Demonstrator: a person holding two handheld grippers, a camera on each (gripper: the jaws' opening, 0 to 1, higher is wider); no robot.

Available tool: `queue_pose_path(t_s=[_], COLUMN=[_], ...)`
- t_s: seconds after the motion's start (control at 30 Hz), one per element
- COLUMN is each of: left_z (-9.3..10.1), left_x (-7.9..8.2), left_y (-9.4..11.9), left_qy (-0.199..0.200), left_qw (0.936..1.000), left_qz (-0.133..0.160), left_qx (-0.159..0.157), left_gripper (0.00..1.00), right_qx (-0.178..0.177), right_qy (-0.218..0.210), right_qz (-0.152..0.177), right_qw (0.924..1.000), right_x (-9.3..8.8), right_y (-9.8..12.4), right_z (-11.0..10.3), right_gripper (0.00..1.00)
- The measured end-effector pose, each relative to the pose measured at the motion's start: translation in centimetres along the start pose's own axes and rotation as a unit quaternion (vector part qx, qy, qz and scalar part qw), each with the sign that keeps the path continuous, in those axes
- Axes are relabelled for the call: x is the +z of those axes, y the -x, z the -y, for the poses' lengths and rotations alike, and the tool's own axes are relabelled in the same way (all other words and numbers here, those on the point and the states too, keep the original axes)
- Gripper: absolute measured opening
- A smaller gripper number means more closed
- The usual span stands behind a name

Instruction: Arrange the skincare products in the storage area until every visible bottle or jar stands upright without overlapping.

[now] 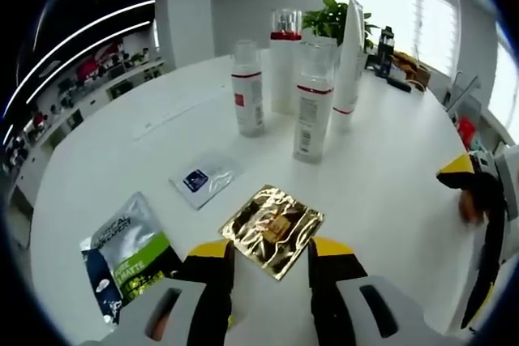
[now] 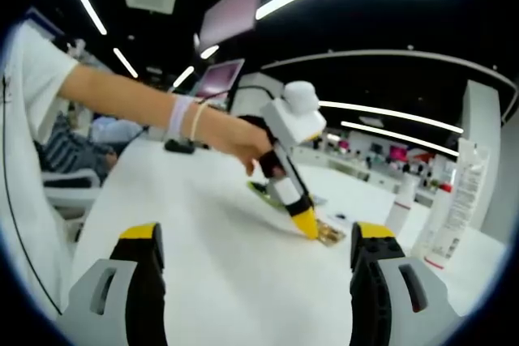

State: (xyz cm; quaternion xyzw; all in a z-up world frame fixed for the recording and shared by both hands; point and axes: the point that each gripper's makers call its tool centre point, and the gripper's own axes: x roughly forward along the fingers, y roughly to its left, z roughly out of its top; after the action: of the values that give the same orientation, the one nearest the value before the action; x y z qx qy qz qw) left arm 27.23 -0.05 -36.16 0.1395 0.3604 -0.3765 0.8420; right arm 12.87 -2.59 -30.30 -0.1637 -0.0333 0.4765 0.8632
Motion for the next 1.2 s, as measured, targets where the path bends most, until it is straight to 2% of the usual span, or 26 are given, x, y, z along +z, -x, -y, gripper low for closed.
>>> queue_pose_path(t_s=[0.3, 0.37, 0.47, 0.77, 0.97, 1.1, 1.2], left_z=[-1.5, -0.7, -0.7, -1.4, -2.0, -0.8, -0.9], left_x=[0.9, 0.7, 0.8, 1.9, 2.4, 1.7, 1.3], left_y=[-0.3, -0.1, -0.1, -0.8, -1.0, -0.3, 0.1], left_qy=[0.005, 0.002, 0.001, 0.007, -0.004, -0.005, -0.016], left_qw=[1.0, 1.0, 1.0, 0.9998, 0.9996, 0.9996, 0.9995], left_qz=[0.001, 0.003, 0.004, 0.012, 0.018, 0.022, 0.017], left_qx=[0.004, 0.004, 0.006, 0.011, 0.021, 0.019, 0.023], left_gripper=[0.38, 0.39, 0.39, 0.4, 0.39, 0.39, 0.39], right_qx=[0.0, 0.001, 0.0, 0.0, 0.001, 0.001, 0.001], right_qy=[0.0, 0.0, 0.001, 0.0, 0.0, 0.0, 0.0], right_qz=[-0.001, 0.0, 0.0, 0.001, 0.001, 0.001, 0.001], right_qw=[1.0, 1.0, 1.0, 1.0, 1.0, 1.0, 1.0], right_x=[0.0, 0.0, 0.0, 0.0, 0.1, 0.1, 0.1], right_y=[0.0, 0.0, 0.0, 0.0, 0.0, 0.0, 0.0], right_z=[0.1, 0.2, 0.1, 0.1, 0.0, 0.0, 0.0], right_gripper=[0.94, 0.94, 0.94, 0.94, 0.94, 0.94, 0.94])
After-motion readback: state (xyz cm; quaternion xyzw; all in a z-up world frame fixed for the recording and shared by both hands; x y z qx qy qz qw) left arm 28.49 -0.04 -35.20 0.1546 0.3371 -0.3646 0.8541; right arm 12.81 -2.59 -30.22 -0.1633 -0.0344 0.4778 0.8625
